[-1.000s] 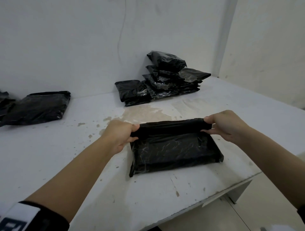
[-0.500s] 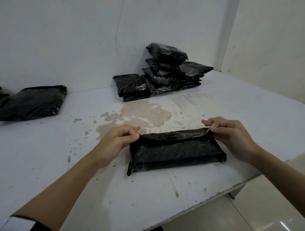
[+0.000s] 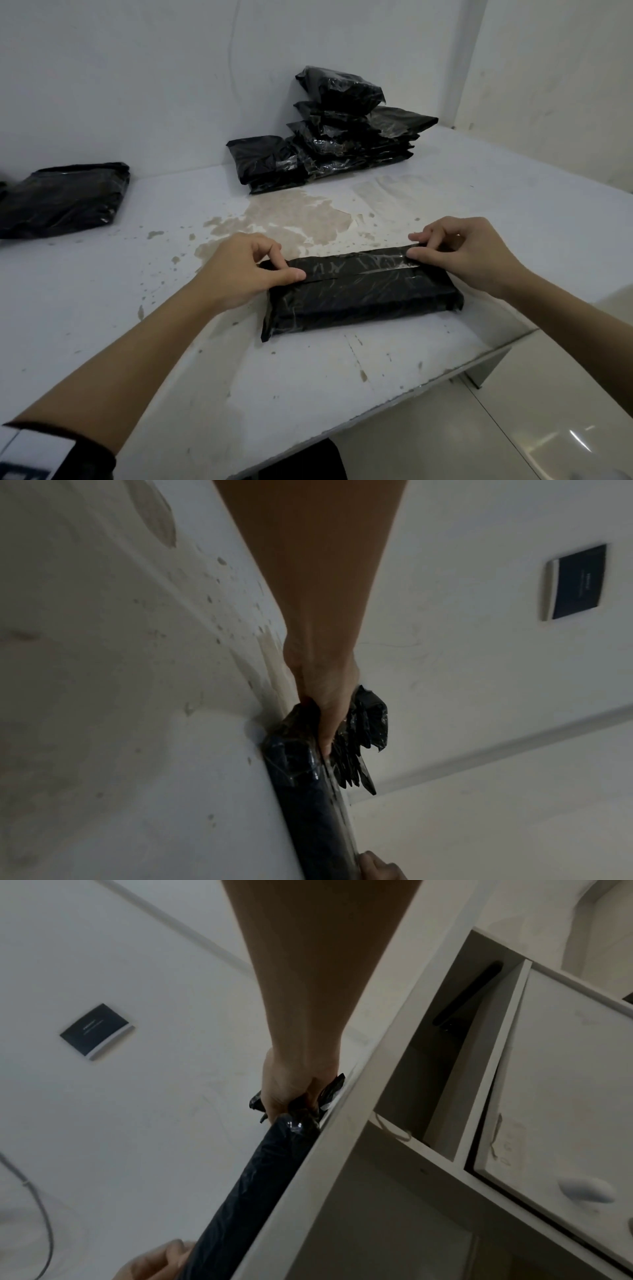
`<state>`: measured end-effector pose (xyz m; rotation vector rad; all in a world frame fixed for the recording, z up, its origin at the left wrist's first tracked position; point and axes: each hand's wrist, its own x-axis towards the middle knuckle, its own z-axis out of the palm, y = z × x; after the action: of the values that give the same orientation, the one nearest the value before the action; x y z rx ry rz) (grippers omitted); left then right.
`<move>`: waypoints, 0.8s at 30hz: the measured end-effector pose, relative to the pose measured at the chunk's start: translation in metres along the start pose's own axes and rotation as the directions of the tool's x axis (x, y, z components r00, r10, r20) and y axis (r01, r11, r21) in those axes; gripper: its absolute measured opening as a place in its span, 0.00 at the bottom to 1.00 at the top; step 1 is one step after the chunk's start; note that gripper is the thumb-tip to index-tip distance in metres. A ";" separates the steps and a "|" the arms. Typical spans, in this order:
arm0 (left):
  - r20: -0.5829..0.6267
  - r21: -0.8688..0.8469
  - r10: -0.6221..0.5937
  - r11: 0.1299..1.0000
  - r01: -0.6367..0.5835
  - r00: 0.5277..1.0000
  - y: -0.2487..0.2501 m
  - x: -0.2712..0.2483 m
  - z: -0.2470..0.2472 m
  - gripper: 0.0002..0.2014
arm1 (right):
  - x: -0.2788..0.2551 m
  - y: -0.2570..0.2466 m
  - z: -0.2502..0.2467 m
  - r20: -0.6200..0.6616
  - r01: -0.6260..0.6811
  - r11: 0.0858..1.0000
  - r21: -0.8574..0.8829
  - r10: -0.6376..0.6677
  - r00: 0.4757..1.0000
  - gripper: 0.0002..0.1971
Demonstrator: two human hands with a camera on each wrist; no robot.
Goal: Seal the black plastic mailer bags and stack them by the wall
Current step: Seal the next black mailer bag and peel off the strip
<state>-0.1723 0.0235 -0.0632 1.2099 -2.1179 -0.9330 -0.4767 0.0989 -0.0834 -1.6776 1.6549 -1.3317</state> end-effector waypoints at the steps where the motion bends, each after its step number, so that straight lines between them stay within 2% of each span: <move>1: 0.006 0.021 -0.013 1.000 0.013 1.000 0.002 0.000 -0.001 0.12 | 0.001 -0.001 -0.001 0.020 -0.004 1.000 -0.005 0.005 1.000 0.15; 4: -0.010 0.123 -0.022 0.992 0.023 1.000 0.010 -0.001 0.002 0.11 | 0.002 -0.003 -0.003 0.063 0.061 0.991 -0.115 -0.054 0.997 0.10; 6: -0.043 0.253 -0.011 0.967 0.022 0.999 0.016 -0.004 0.005 0.10 | 0.004 -0.002 -0.004 0.083 0.179 0.953 -0.243 -0.163 0.983 0.08; 9: -0.001 0.504 0.077 0.861 -0.067 0.997 0.028 -0.008 0.010 0.08 | 0.008 -0.006 -0.004 0.182 0.398 0.842 -0.365 -0.355 0.917 0.04; 11: 0.127 0.602 0.171 0.769 -0.213 0.977 0.033 -0.010 0.016 0.22 | 0.009 -0.017 -0.001 0.291 0.493 0.747 -0.446 -0.400 0.869 0.03; 12: 0.198 0.630 0.194 0.726 -0.276 0.961 0.034 -0.010 0.018 0.28 | 0.009 -0.022 0.001 0.352 0.501 0.686 -0.528 -0.360 0.864 0.06; 13: 0.258 0.649 0.202 0.688 -0.325 0.945 0.036 -0.010 0.021 0.33 | 0.006 -0.031 0.005 0.403 0.467 0.593 -0.656 -0.248 0.881 0.09; 15: 0.310 0.686 0.180 0.637 -0.351 0.934 0.037 -0.009 0.024 0.38 | 0.001 -0.046 0.011 0.401 0.387 0.334 -0.860 -0.028 0.916 0.14; 16: 0.311 0.691 0.170 0.635 -0.345 0.935 0.037 -0.009 0.025 0.38 | -0.003 -0.053 0.015 0.387 0.364 0.280 -0.888 0.031 0.922 0.13; 17: 0.299 0.675 0.155 0.663 -0.324 0.941 0.037 -0.011 0.027 0.35 | -0.009 -0.058 0.018 0.385 0.352 0.277 -0.894 0.073 0.920 0.11; 18: 0.277 0.647 0.149 0.702 -0.299 0.949 0.036 -0.014 0.029 0.31 | -0.016 -0.059 0.023 0.396 0.345 0.316 -0.884 0.111 0.911 0.13; 19: 0.273 0.625 0.147 0.724 -0.292 0.951 0.036 -0.019 0.031 0.27 | -0.023 -0.056 0.025 0.414 0.334 0.371 -0.867 0.162 0.896 0.21; 20: 0.283 0.626 0.144 0.721 -0.296 0.948 0.033 -0.024 0.034 0.28 | -0.032 -0.052 0.029 0.421 0.314 0.408 -0.857 0.203 0.884 0.33; 21: 0.299 0.644 0.141 0.700 -0.308 0.944 0.031 -0.028 0.036 0.36 | -0.039 -0.047 0.033 0.399 0.280 0.432 -0.857 0.213 0.892 0.43; 22: 0.307 0.664 0.141 0.677 -0.318 0.941 0.027 -0.031 0.039 0.43 | -0.044 -0.042 0.034 0.355 0.229 0.493 -0.839 0.178 0.918 0.50; 23: 0.304 0.674 0.148 0.665 -0.322 0.941 0.024 -0.031 0.040 0.48 | -0.046 -0.040 0.034 0.342 0.221 0.536 -0.814 0.136 0.930 0.53; 24: 0.293 0.678 0.189 0.650 -0.343 0.937 0.021 -0.031 0.041 0.50 | -0.045 -0.035 0.033 0.356 0.232 0.557 -0.797 0.123 0.926 0.51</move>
<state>-0.1979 0.0705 -0.0759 1.0979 -2.8678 -0.0313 -0.4234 0.1376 -0.0834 -2.3027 2.1370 -0.0823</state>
